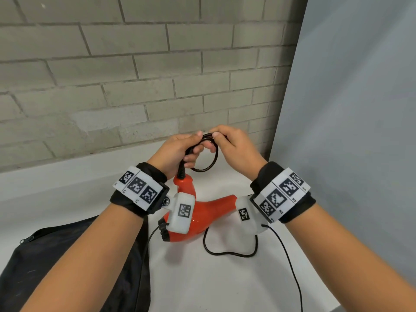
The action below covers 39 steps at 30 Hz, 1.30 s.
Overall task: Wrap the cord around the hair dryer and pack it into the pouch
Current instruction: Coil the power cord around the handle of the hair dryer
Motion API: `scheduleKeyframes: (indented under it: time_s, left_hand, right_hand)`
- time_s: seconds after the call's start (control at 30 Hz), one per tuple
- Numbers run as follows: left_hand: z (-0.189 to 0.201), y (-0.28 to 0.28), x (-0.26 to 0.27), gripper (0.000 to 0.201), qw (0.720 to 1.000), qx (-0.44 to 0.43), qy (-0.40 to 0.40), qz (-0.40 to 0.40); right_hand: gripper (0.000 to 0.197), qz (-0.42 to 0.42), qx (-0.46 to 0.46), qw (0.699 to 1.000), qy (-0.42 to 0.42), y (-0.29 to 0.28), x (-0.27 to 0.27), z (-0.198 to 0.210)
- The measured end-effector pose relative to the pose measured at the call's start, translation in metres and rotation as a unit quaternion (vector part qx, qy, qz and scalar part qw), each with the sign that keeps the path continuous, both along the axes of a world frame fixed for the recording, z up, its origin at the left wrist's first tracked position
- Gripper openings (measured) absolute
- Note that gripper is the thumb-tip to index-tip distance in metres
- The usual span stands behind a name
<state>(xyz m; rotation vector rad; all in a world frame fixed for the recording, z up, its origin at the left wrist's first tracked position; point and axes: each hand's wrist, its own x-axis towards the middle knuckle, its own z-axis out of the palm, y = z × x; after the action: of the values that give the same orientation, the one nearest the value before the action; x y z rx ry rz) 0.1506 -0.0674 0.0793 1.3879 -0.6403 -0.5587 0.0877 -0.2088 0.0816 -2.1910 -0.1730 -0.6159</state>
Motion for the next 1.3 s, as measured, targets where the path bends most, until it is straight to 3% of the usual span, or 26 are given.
scheduleKeyframes:
  time_s: [0.27,0.47,0.57,0.73,0.8,0.9,1.03,1.1,1.2,1.3]
  left_hand:
    - [0.0,0.001,0.0,0.043,0.995,0.009,0.071,-0.072]
    - [-0.001,0.001,-0.005,0.046,0.996,0.054,0.031,-0.066]
    - [-0.003,0.0,-0.005,0.044,0.996,0.034,0.053,-0.063]
    - [-0.005,0.003,0.002,0.037,0.99,-0.049,0.125,-0.049]
    - [-0.006,0.004,0.004,0.038,0.989,-0.06,0.129,-0.026]
    - [-0.007,0.002,0.004,0.041,0.99,-0.054,0.127,0.005]
    - [-0.007,0.001,0.004,0.041,0.985,-0.09,0.143,0.037]
    - [-0.008,0.0,0.005,0.038,0.982,-0.107,0.147,0.055]
    - [-0.009,0.0,0.009,0.035,0.982,-0.118,0.131,0.066]
    - [-0.011,-0.001,0.009,0.028,0.985,-0.119,0.095,0.08]
  right_hand:
    - [0.026,-0.018,0.001,1.0,-0.003,-0.001,-0.001,-0.001]
    - [0.026,-0.055,0.04,0.997,-0.046,-0.008,0.0,0.004]
    - [0.027,-0.082,0.029,0.995,-0.052,-0.015,0.001,0.004]
    - [0.028,-0.086,-0.099,0.988,0.078,-0.005,-0.008,-0.023]
    - [0.039,-0.062,-0.158,0.976,0.134,0.01,-0.012,-0.041]
    - [0.058,-0.04,-0.145,0.97,0.19,0.025,-0.017,-0.057]
    - [0.06,-0.019,-0.113,0.972,0.203,0.032,-0.023,-0.061]
    - [0.056,-0.021,-0.147,0.963,0.224,0.035,-0.025,-0.064]
    - [0.028,-0.058,-0.22,0.952,0.206,0.038,-0.032,-0.064]
    - [0.029,-0.07,-0.232,0.959,0.148,0.041,-0.039,-0.064]
